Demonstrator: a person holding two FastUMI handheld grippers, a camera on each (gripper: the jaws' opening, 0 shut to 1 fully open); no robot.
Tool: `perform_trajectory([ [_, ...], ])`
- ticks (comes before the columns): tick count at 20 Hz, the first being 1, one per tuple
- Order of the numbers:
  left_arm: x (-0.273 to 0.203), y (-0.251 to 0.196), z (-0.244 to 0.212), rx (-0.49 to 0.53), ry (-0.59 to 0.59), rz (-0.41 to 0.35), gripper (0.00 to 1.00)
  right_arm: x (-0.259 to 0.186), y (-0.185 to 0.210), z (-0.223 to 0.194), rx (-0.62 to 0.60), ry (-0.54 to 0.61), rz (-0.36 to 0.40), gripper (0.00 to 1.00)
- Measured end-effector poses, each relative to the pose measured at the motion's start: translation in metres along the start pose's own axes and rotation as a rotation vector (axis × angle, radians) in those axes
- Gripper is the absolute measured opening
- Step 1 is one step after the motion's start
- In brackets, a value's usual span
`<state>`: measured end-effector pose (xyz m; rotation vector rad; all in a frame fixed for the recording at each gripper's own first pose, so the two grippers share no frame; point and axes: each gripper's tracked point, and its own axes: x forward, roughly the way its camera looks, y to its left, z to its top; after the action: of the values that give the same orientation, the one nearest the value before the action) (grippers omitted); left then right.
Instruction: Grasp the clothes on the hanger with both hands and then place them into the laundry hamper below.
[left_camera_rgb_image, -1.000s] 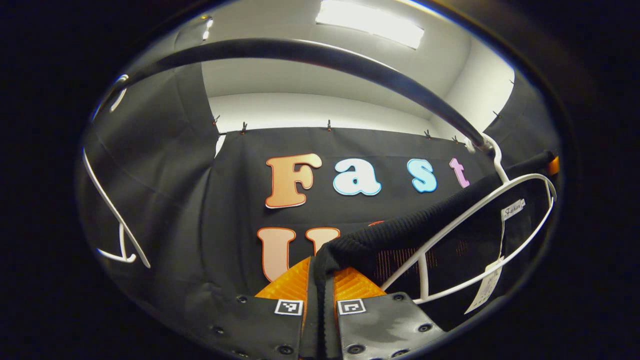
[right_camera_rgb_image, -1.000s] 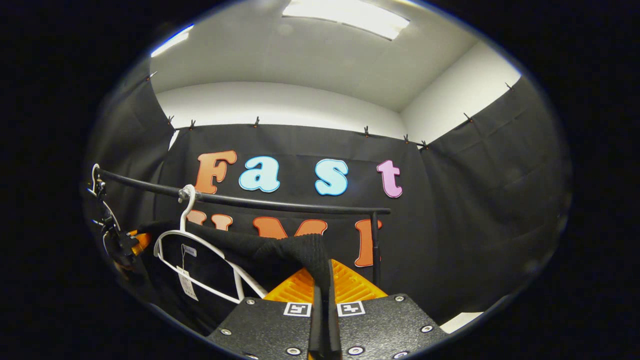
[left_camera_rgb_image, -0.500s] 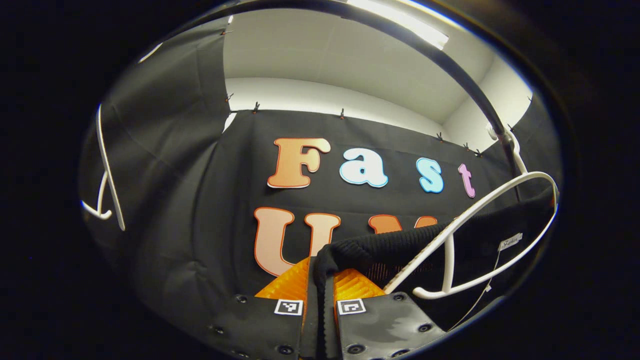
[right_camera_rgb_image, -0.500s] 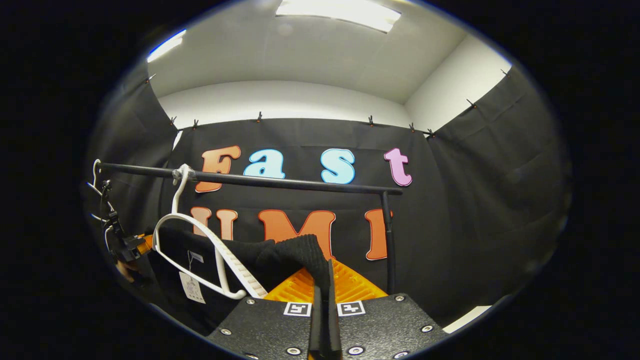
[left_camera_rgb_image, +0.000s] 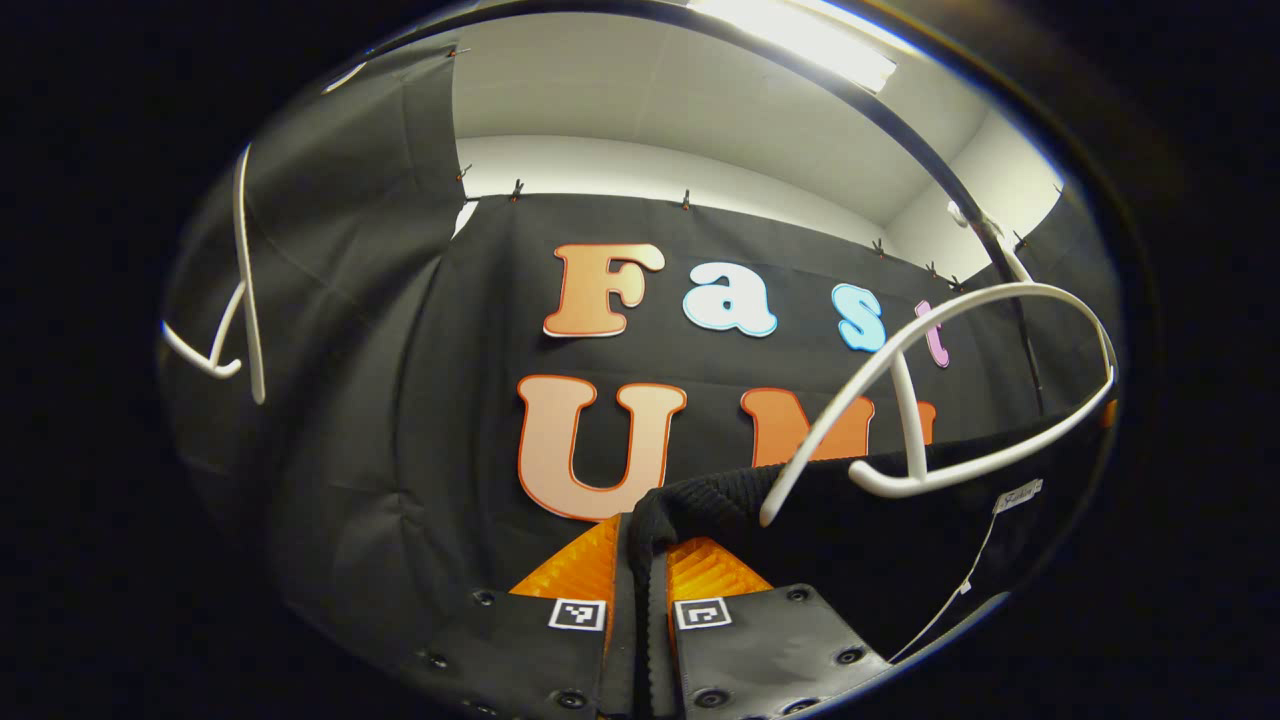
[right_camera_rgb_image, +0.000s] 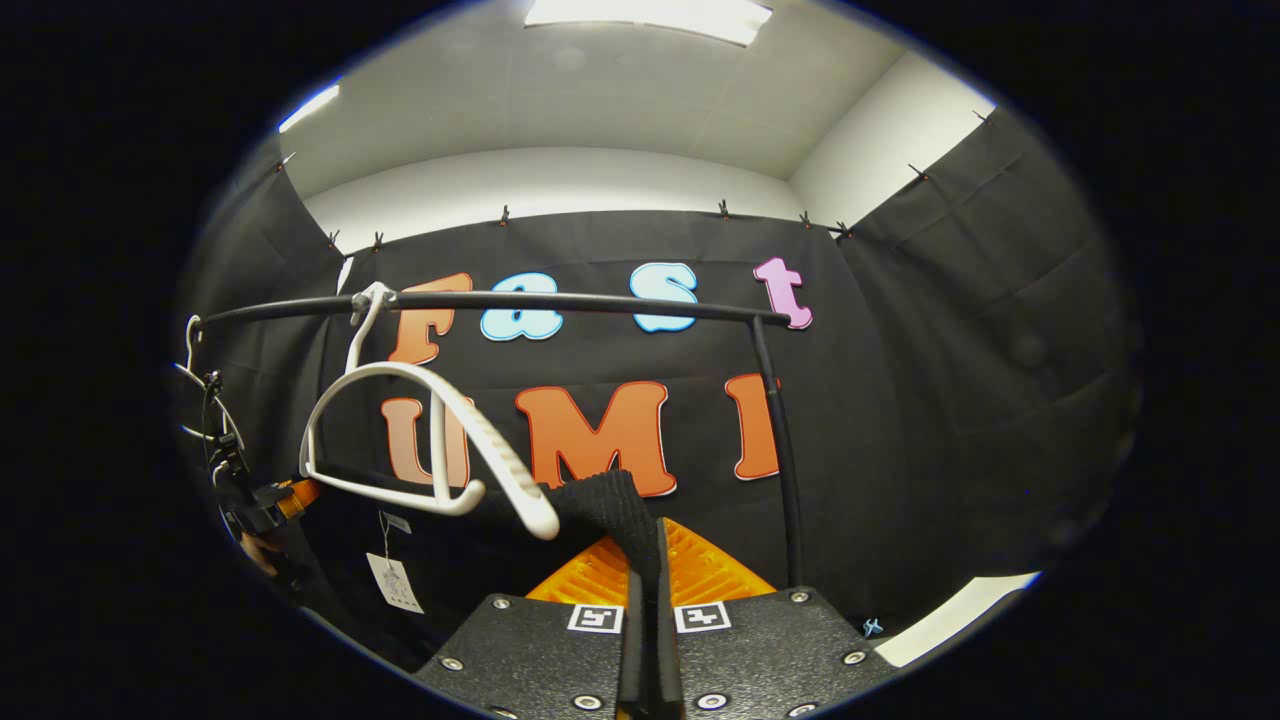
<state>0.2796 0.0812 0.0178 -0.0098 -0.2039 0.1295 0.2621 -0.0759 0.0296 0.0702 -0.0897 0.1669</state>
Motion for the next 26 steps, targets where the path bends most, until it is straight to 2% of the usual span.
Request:
perform_trajectory([
  [9,-0.08,0.025,-0.016,0.071,0.069,0.004,0.11,-0.071,0.015,-0.013,-0.034,0.043,-0.005,0.04],
  [18,-0.169,0.052,-0.013,0.086,0.182,0.069,0.11,-0.14,0.046,-0.017,-0.018,0.088,-0.024,0.05],
  [22,-0.21,0.046,-0.033,0.091,0.264,0.069,0.11,-0.164,0.059,-0.049,-0.016,0.165,-0.031,0.05],
  [26,-0.238,0.037,-0.072,0.085,0.364,0.06,0.11,-0.178,0.086,-0.097,0.003,0.275,0.006,0.05],
])
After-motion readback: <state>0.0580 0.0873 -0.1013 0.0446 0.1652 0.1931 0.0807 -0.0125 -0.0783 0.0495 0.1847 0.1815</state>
